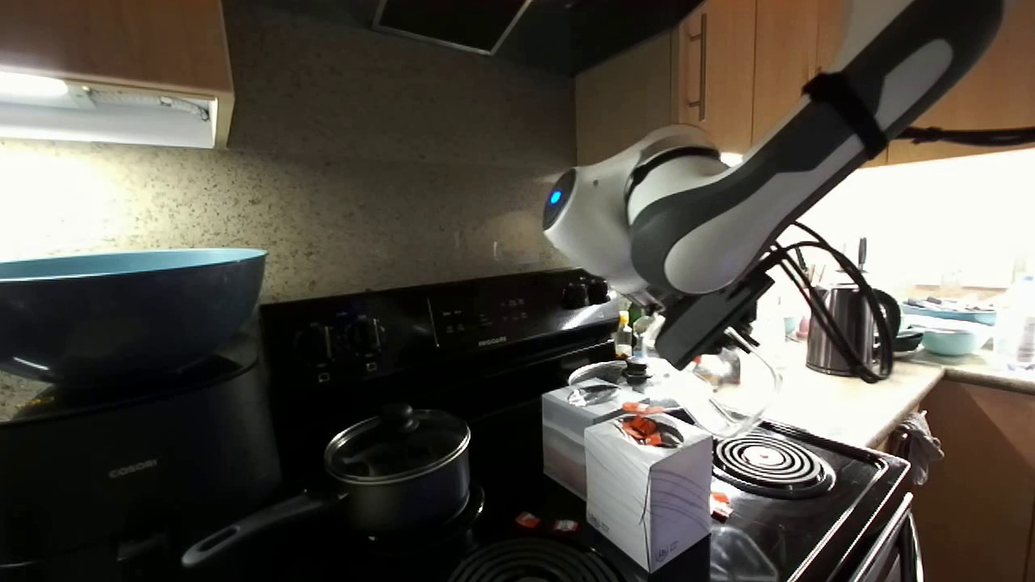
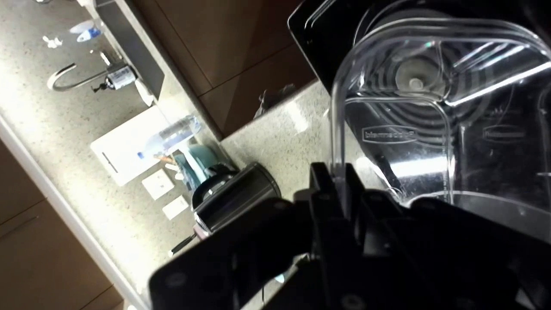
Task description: Pour the contents of the bowl into the box
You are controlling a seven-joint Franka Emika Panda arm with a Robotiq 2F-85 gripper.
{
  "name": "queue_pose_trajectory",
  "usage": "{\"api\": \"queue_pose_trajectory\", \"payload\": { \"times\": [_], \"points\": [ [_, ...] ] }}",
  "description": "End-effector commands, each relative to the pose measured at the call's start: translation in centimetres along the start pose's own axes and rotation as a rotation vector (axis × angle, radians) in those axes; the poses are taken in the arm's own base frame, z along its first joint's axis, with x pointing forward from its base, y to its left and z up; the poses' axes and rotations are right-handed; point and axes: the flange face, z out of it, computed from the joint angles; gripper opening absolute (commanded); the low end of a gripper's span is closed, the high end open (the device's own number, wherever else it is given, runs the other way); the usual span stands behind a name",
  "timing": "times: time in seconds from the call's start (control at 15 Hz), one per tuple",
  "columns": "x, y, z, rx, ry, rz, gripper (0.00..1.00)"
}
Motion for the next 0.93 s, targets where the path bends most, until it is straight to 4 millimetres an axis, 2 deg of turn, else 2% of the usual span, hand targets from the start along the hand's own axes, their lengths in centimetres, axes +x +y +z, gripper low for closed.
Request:
{"api": "queue_pose_trajectory", "payload": {
  "times": [0.0, 0.4, 0.67, 0.87],
  "points": [
    [-2.8, 4.2, 4.4, 0.16, -0.111, -0.002, 0.02],
    [-5.5, 7.4, 12.9, 0.383, -0.131, 0.038, 0.02],
    [-4.1, 8.2, 17.0, 0.522, -0.015, -0.053, 0.02],
    [-2.9, 8.5, 18.5, 0.597, -0.003, -0.156, 0.02]
  ]
}}
